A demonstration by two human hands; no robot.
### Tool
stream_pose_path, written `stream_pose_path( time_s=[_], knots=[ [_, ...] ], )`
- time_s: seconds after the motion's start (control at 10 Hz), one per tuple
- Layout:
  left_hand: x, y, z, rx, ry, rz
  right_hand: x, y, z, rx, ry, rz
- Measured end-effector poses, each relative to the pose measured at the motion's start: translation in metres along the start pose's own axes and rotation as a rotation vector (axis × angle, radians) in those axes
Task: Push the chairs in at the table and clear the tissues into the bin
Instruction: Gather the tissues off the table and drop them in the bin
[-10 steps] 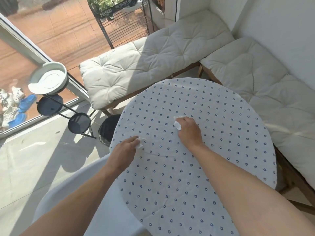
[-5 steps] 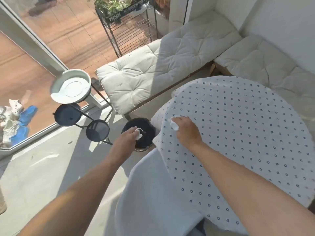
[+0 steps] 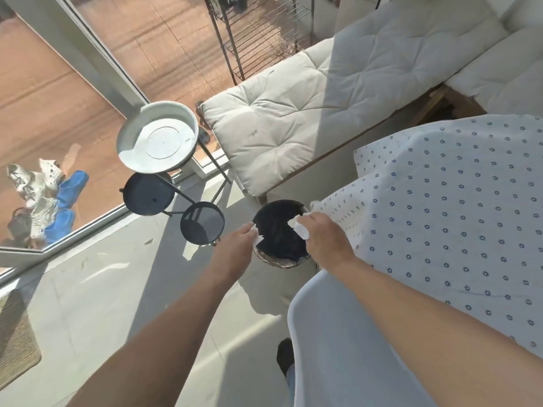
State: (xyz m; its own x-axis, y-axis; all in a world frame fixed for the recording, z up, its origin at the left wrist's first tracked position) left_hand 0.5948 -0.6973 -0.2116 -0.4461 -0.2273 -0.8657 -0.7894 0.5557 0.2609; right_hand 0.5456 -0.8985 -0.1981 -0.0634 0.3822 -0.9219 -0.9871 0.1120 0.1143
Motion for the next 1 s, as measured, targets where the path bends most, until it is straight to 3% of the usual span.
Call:
stream_pose_path(
  time_s=[0.2,0.5,0.6,0.8,1.0],
  knots=[
    [0.093,-0.059,0.048,-0.018,0.039,0.010,0.112,-0.020,-0.033,0.062,-0.009,0.112],
    [0.247,-0.119,0.097,-0.093,0.128,0.285,0.259,-0.043,-0.076,0.117,0.040,0.345],
    [0.263,-0.127,0.109,-0.192,-0.008,0.399,0.280,-0.051,-0.090,0.143,0.187,0.424],
    [0.215,-0.121,0.115,-0.224,-0.174,0.429,0.262,-0.046,-0.086,0.159,0.265,0.529],
    [0.131,-0.105,0.097,-0.256,-0.218,0.414,0.196,-0.042,-0.051,0.131,0.267,0.501]
  ],
)
Point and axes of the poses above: each hand's wrist, its own y-axis away from the middle knuckle, its own x-axis out of the palm, z = x × y, the point moved 7 cm from there along -y, towards the middle knuckle, and after that the axes turned 4 degrees about y, right-handed, at the moved point
